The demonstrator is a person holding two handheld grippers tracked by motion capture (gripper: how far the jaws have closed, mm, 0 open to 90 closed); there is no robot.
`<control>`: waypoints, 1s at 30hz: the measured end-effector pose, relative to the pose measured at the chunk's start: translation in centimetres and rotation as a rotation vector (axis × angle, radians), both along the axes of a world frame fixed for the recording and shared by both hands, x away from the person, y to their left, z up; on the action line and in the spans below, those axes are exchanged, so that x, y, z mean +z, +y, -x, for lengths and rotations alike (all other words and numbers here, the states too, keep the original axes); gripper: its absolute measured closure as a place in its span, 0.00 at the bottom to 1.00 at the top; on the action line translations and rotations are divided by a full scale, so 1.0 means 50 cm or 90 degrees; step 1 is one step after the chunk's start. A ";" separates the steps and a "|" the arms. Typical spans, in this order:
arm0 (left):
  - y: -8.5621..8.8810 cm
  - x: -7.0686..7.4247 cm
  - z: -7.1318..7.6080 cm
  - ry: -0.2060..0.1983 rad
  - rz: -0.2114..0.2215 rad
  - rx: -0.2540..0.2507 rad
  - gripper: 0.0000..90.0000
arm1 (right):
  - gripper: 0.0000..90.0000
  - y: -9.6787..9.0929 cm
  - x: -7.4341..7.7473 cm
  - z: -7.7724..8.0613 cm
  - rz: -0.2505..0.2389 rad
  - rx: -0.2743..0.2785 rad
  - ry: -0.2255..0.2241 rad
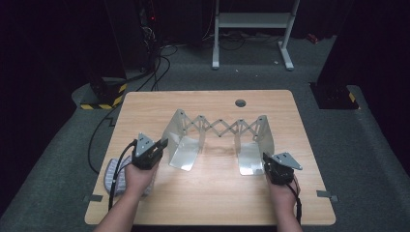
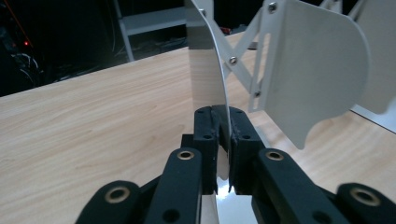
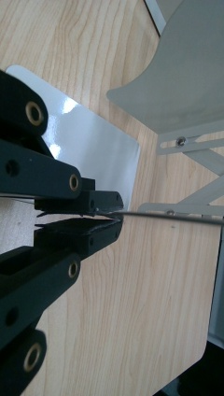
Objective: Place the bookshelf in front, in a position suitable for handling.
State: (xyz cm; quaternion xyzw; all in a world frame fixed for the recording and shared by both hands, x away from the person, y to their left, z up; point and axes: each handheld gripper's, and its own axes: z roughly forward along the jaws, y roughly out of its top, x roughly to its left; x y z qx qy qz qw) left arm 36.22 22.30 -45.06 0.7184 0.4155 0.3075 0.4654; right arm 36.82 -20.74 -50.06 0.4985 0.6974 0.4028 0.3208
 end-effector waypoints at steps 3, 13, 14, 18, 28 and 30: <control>-0.002 -0.004 0.033 -0.010 0.006 -0.002 0.88 | 0.95 0.006 0.000 -0.001 0.000 0.007 -0.001; 0.004 -0.021 0.075 -0.038 0.009 0.005 0.70 | 0.90 0.036 0.000 -0.003 0.005 0.045 0.002; 0.004 -0.024 0.075 -0.037 0.012 0.004 0.70 | 0.90 0.036 0.000 -0.003 0.005 0.045 0.002; 0.004 -0.037 0.071 -0.030 0.008 -0.002 0.69 | 0.81 0.034 -0.001 0.006 0.003 0.044 0.004; 0.002 -0.043 0.068 -0.023 0.010 -0.010 0.76 | 0.79 0.020 0.000 0.023 -0.015 0.036 0.004; 0.002 -0.045 0.069 -0.023 0.008 -0.009 0.76 | 0.82 0.023 -0.001 0.025 -0.010 0.038 0.004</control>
